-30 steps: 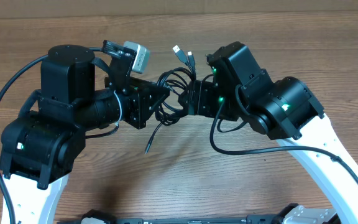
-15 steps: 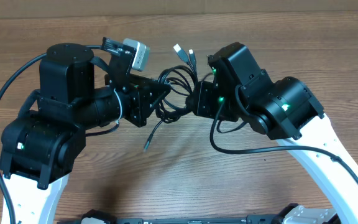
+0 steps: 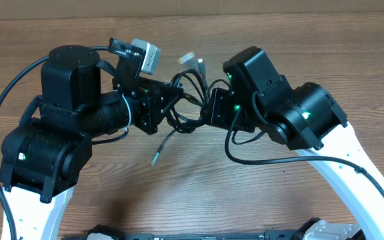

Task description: Untangle cables

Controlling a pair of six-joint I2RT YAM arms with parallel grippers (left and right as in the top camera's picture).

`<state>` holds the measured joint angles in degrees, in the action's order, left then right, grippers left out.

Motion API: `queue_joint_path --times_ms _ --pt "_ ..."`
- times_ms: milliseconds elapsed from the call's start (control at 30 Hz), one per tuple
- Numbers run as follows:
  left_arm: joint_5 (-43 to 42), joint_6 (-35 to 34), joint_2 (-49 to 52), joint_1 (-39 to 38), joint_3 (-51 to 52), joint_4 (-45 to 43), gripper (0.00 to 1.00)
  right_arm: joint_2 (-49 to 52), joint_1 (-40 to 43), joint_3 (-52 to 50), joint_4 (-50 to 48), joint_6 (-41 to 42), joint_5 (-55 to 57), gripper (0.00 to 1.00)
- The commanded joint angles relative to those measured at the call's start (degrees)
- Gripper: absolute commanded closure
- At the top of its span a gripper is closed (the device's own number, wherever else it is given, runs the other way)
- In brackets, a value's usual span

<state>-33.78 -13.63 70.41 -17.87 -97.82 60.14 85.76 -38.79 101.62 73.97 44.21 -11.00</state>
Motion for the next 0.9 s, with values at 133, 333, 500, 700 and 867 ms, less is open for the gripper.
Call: queue_joint_path --times_ms 133,333,500,700,867 --pt "-0.07 -0.66 -1.16 0.22 -1.79 0.0 0.91 -0.46 -0.15 -0.04 0.22 -0.74 4.42 0.96" --pt "3.63 -0.46 -1.22 0.26 -1.79 2.78 0.91 -0.52 -0.09 0.0 -0.13 -0.96 16.59 0.96" --pt "4.44 0.98 -1.84 0.26 -1.79 3.74 0.91 -0.57 -0.04 0.0 1.95 -0.92 26.99 0.96" --pt "6.23 1.01 -2.54 0.26 -1.79 3.96 0.91 -0.57 0.11 0.0 6.69 -0.44 38.56 0.96" --pt "7.43 1.03 -3.85 0.26 -1.79 4.2 0.9 -0.57 4.39 0.0 12.24 3.34 45.46 0.96"
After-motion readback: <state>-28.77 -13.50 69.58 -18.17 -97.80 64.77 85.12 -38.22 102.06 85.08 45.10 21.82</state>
